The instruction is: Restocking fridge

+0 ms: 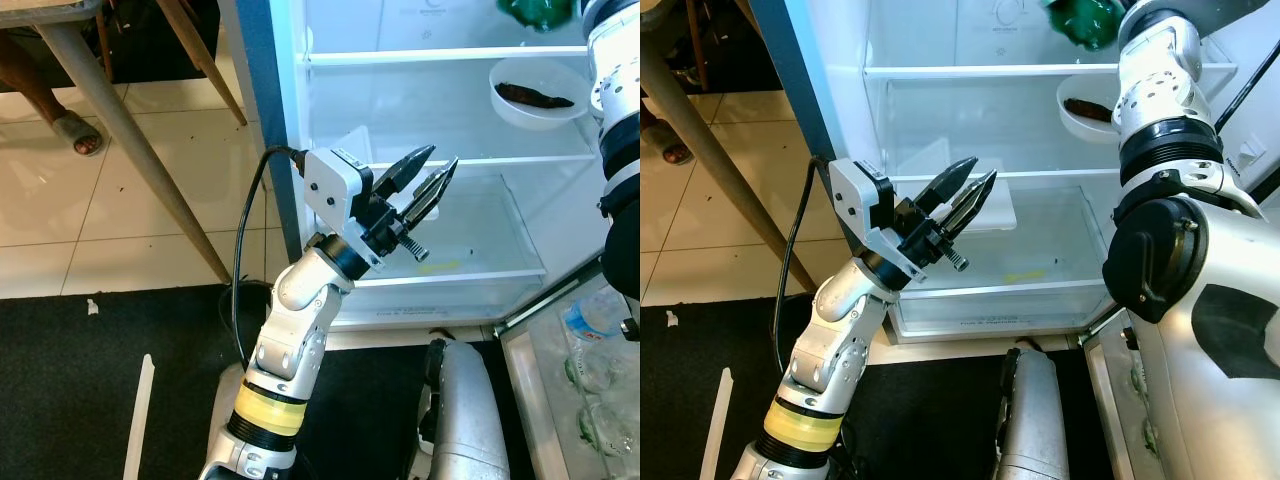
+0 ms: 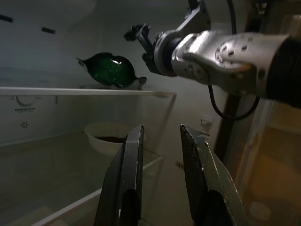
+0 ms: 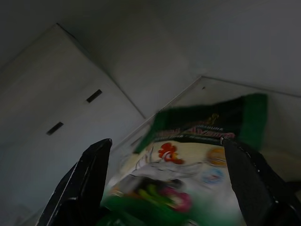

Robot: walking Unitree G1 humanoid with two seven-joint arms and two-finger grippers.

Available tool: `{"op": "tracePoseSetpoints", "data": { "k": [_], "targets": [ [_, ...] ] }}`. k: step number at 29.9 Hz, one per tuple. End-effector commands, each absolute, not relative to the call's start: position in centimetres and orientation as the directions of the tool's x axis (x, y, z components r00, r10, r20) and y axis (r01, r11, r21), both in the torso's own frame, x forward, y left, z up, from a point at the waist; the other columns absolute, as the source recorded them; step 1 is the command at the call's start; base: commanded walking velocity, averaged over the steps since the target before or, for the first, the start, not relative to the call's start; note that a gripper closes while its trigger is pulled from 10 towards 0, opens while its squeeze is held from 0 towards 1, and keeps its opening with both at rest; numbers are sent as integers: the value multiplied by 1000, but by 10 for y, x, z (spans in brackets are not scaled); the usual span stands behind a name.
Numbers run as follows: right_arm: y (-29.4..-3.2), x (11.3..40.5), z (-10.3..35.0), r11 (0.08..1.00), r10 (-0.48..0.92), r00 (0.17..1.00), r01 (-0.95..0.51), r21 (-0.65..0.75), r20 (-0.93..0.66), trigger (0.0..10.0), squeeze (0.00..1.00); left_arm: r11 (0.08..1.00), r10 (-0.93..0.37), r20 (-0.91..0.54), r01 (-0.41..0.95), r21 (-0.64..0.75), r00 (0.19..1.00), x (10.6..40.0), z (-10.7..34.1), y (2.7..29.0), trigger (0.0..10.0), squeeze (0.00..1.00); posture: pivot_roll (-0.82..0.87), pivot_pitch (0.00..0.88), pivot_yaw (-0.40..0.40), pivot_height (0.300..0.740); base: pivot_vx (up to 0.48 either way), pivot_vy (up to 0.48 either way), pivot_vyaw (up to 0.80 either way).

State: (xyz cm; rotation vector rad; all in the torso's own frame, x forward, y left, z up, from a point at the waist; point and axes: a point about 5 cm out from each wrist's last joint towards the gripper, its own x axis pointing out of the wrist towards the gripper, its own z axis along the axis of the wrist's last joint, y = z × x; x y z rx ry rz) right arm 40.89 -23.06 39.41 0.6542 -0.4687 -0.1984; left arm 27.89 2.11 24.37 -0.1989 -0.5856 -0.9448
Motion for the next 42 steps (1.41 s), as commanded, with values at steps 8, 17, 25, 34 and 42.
{"op": "tracePoseSetpoints", "data": {
  "k": [8,17,25,34,42],
  "targets": [
    [-245,399,410,813,-316,843,5,583,434,10000,976,564,-706,564,821,82,429,281,243,18,10000,0,26,220,-14,395,0,0,0],
    [-238,399,388,838,-124,862,-173,517,491,10000,0,563,-706,566,822,84,426,285,243,17,10000,0,17,192,-14,395,0,0,0],
    [-232,388,334,842,34,866,-293,453,498,10000,0,567,-708,554,820,78,438,285,234,21,10000,0,13,166,-11,395,0,0,0],
    [-198,360,287,781,341,791,-539,315,509,10000,0,575,-714,531,815,74,456,288,223,26,10000,0,4,138,-12,395,0,0,0],
    [-177,335,269,678,475,711,-671,299,518,10000,0,571,-719,521,818,68,459,288,218,26,10000,0,1,138,-4,395,0,0,0]
  ]
}}
